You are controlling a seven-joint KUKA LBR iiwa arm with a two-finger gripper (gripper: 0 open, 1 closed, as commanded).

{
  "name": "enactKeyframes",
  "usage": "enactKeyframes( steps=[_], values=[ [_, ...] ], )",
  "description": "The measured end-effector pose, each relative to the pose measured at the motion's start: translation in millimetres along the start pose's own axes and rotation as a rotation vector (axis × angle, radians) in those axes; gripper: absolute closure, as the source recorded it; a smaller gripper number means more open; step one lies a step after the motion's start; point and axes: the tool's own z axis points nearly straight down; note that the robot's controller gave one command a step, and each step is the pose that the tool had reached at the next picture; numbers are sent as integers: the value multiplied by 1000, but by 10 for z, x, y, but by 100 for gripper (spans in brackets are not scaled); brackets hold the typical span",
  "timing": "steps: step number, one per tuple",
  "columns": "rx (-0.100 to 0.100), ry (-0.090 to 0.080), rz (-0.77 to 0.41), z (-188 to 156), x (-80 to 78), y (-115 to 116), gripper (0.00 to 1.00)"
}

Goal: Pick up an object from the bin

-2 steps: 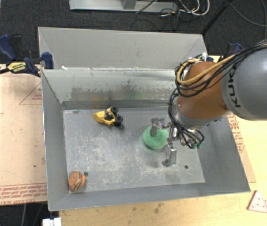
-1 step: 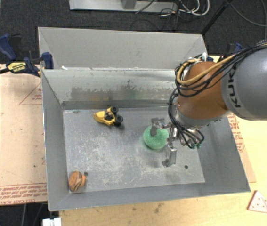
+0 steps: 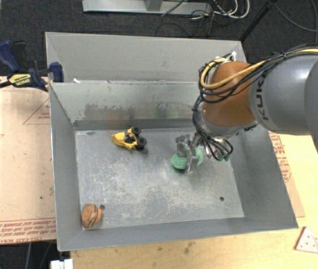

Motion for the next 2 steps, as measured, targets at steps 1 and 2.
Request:
enactKeyframes(
  steps=[1,2],
  values=[
    [0,0,0,0,0,-1,100],
    [0,16,-63,-1971,6,62,100]
  ],
)
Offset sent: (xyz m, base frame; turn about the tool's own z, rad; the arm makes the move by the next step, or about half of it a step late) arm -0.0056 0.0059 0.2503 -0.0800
